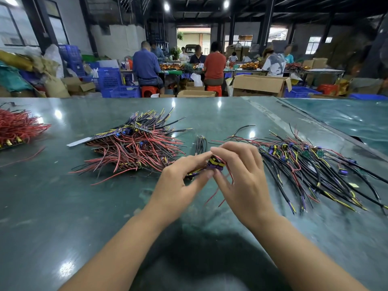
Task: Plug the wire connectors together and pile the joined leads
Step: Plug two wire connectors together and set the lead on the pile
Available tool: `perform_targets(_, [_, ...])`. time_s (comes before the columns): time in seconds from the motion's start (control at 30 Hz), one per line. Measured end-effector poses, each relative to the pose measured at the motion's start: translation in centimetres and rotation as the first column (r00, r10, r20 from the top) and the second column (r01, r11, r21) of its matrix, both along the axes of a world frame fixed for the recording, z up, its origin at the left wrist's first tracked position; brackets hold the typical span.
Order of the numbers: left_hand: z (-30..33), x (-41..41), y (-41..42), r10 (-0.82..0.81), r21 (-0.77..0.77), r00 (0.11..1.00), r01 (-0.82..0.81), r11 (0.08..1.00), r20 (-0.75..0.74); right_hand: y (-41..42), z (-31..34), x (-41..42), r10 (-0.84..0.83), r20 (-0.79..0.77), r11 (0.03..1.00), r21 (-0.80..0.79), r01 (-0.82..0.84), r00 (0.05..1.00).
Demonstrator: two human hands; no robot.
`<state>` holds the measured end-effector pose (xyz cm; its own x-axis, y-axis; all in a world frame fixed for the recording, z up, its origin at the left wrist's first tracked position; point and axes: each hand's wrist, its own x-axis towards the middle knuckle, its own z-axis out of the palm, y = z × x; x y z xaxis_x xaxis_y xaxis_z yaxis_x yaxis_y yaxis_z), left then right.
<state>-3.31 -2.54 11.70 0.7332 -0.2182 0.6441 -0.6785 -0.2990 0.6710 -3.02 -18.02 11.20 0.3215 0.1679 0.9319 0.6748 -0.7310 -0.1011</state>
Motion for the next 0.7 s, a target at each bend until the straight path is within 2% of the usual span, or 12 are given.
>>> perform_targets(0.1, [0.0,0.1,-0.1,-0.011,-0.067,0.999,0.009,0.998,-0.030,0.2,-0.2,-0.1,-0.043,-0.015,0.999,0.028,0.043,0.999])
perform_targets(0.17, [0.0,0.0,-0.1,-0.023,-0.084,0.998,0.018,0.996,-0.057,0.1,-0.3,-0.2,-0.029,-0.127,0.997,0.063,0.037,0.991])
perform_targets(0.27, [0.0,-0.1,-0.2,-0.062,-0.128,0.991,0.046,0.991,-0.119,-0.2,-0.1,-0.4,0.157,-0.406,0.951,0.308,-0.027,0.900])
perform_targets(0.33, [0.0,-0.1,-0.3,-0.075,-0.149,0.986,0.053,0.987,-0.146,-0.4,0.0,-0.5,0.294,-0.479,0.916,0.388,-0.100,0.827])
perform_targets(0.43, [0.1,-0.3,-0.3,-0.121,-0.209,0.975,0.081,0.975,-0.185,-0.5,0.0,-0.5,0.429,-0.507,0.888,0.390,-0.245,0.748])
perform_targets(0.57, [0.7,-0.2,0.3,-0.162,-0.289,0.965,0.098,0.952,-0.207,-0.4,0.4,-0.6,0.673,-0.482,0.719,0.605,-0.342,0.562])
perform_targets(0.63, [1.0,-0.2,0.5,-0.205,-0.347,0.947,0.110,0.931,-0.249,-0.4,0.5,-0.6,0.753,-0.433,0.629,0.694,-0.350,0.496])
perform_targets(0.7, [1.2,-0.2,0.7,-0.227,-0.408,0.932,0.097,0.908,-0.283,-0.4,0.5,-0.6,0.790,-0.417,0.587,0.726,-0.359,0.450])
